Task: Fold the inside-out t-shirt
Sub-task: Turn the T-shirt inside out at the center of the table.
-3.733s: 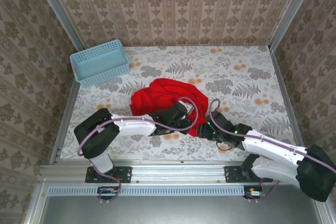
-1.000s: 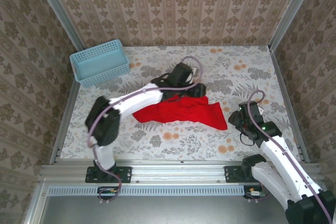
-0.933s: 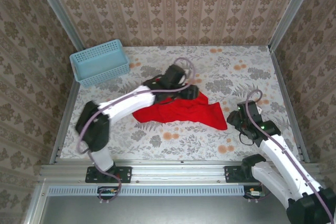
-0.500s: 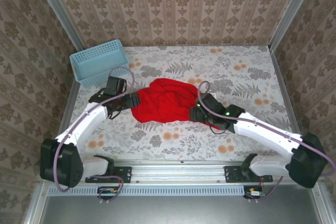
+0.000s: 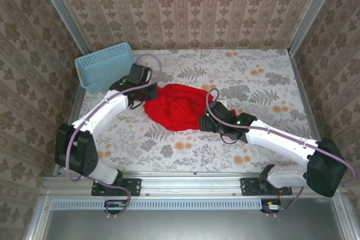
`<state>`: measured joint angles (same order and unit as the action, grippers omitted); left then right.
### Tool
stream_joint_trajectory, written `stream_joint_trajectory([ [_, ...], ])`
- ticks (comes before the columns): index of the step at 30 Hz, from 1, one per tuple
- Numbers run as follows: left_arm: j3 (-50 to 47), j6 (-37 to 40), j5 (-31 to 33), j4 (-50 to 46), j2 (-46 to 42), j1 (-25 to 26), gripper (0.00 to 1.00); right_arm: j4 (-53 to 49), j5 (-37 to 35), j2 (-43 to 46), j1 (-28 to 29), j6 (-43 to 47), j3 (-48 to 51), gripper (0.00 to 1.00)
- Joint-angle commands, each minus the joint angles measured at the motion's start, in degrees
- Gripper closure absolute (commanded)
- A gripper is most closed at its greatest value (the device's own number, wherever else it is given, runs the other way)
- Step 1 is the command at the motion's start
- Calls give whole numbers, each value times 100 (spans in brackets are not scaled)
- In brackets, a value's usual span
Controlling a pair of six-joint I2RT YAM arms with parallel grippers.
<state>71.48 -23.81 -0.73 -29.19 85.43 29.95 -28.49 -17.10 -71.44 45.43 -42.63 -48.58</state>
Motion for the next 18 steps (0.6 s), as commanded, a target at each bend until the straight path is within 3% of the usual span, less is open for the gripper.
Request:
stream_joint_trajectory([
  [1,788,278,389,-151,-141,1098,100,-1247,-1241,516,-71,-729,-39,24],
  [4,1008,165,341,76,150,1941,100,-2049,-1665,1247,-504,-1067,-1,23],
  [8,1027,-147,-268,602,787,2745,96,-2525,-1638,2681,-1410,-1041,253,25],
  [10,1008,-182,-545,749,1060,3053,82,-2693,-1667,3158,-1735,-889,252,25],
  [14,329,-206,-318,1053,740,3357,47,-2371,-1263,3299,-1915,-355,250,25],
  [16,-215,-330,-67,1244,257,3227,36,-1876,-704,3064,-1908,-70,307,25],
  [18,-661,-516,54,1251,-171,2931,33,-1297,-62,2717,-1870,154,356,26],
])
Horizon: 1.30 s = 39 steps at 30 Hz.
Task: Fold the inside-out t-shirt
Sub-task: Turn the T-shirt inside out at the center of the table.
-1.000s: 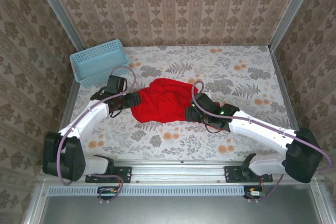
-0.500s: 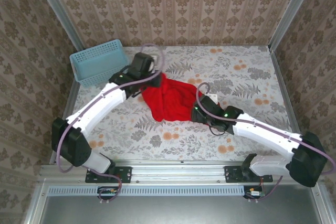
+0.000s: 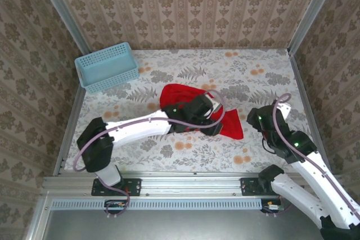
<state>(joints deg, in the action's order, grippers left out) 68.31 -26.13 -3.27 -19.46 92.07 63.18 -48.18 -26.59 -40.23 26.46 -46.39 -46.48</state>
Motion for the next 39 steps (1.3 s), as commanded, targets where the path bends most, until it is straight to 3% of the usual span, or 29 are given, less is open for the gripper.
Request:
stream_joint_trajectory([
  [1,-532,-392,313,236,-998,-616,33,1020,1164,-628,77,626,148,27],
  [5,-1030,-800,-136,234,-1133,-1516,35,1578,1266,-1706,683,1028,-232,26],
  [7,-1128,-892,-424,493,-1061,-1698,35,1683,1300,-2273,844,1206,-472,26],
  [14,-378,-1399,-731,805,-177,-1619,34,2194,1594,-3235,780,1599,-687,34],
  [18,128,-1712,-338,414,403,-1451,37,2415,1795,-3481,721,1740,-587,35],
  [22,64,-2138,-413,454,662,-1556,51,2605,1983,-3688,720,1877,-493,35],
  [34,-749,-2053,-612,1061,380,-1467,95,2896,2351,-4632,712,2198,-796,33],
  [39,-1370,-1891,-704,1703,-90,-1366,100,2934,2468,-4799,631,2200,-875,34],
])
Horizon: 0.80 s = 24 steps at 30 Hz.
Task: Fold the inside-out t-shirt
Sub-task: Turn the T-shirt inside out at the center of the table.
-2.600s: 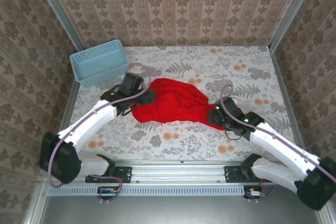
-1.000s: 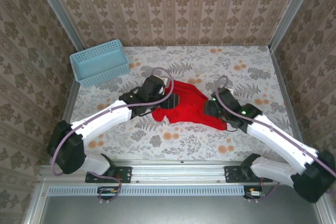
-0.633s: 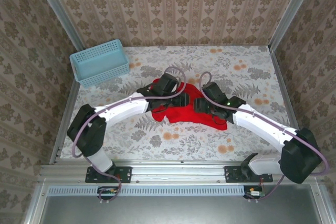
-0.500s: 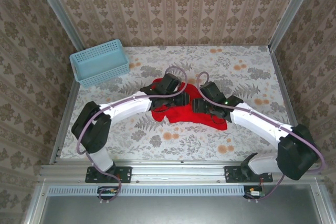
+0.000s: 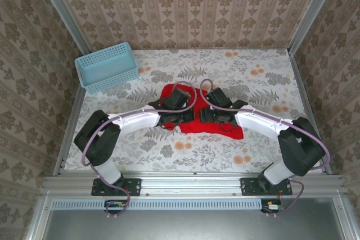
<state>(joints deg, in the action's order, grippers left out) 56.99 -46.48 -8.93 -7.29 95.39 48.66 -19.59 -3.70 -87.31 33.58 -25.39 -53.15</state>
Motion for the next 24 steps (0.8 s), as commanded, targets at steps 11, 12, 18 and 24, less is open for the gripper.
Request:
stream_joint_trajectory([
  [11,-1607,730,-478,1526,-1730,269,100,-305,370,109,-126,227,-352,97],
  [12,-1678,757,-470,1489,-1779,243,100,-322,373,245,-133,201,-325,100],
  [18,-1958,1078,-252,1050,-1786,45,100,-298,967,1117,-151,-31,-1,100],
  [24,-1637,1267,448,257,-1527,-267,99,118,1702,1605,-8,-492,625,100],
])
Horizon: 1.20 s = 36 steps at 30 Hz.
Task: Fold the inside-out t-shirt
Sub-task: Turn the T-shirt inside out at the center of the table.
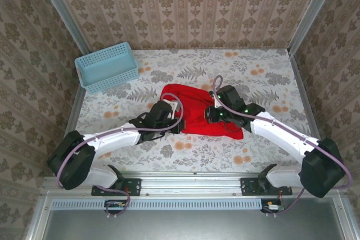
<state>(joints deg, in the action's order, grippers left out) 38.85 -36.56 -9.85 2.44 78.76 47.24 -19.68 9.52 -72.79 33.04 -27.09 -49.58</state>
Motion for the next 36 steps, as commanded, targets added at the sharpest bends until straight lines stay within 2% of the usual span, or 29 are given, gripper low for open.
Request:
stream_joint_trajectory([
  [1,253,268,666,-863,189,-198,99,173,410,235,73,-348,361,100],
  [6,548,266,828,-1385,507,-514,100,338,319,468,98,-454,777,100],
  [10,632,763,352,-1303,363,-116,75,453,130,398,111,-635,823,100],
  [11,687,905,504,-1414,229,102,68,552,146,397,128,-682,819,100],
  [14,704,1171,840,-1525,-257,694,60,915,241,439,321,-712,785,100],
  [19,473,1001,696,-962,-696,981,65,1249,142,520,765,-622,880,100],
  [25,615,842,453,-600,-118,878,78,1299,-174,835,828,-831,1317,100],
  [30,458,703,-172,131,154,833,83,1274,-404,1108,827,-938,1487,100],
  [32,424,721,-279,275,240,842,83,1306,-411,1102,827,-971,1495,100],
  [34,442,762,-33,135,348,848,80,1391,-343,1079,827,-1006,1519,100],
  [36,547,764,451,-215,448,801,69,1407,-293,1057,832,-1009,1529,100],
])
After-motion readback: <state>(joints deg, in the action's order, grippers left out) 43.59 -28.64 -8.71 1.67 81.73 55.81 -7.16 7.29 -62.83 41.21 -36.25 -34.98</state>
